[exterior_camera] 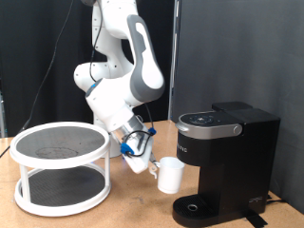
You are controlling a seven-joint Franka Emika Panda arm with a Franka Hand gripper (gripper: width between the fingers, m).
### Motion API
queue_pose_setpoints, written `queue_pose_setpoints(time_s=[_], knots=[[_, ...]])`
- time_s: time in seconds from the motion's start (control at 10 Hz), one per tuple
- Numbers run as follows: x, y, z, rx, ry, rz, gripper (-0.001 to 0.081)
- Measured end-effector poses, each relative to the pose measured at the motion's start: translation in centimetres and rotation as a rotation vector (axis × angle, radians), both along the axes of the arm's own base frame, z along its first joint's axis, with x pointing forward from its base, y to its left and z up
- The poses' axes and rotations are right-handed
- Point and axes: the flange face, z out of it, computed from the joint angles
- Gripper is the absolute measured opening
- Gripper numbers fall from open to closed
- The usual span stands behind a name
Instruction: Make a cup of coffee with the keurig machine
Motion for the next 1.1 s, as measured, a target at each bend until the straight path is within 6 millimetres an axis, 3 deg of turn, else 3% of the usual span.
queue_pose_setpoints(time_s=[0.5, 1.1], knots=[[2.2, 3.3, -0.8, -0.015, -0.023, 0.007, 0.0001], [2.1, 4.7, -2.6, -0.026, -0.016, 0.018, 0.0001]])
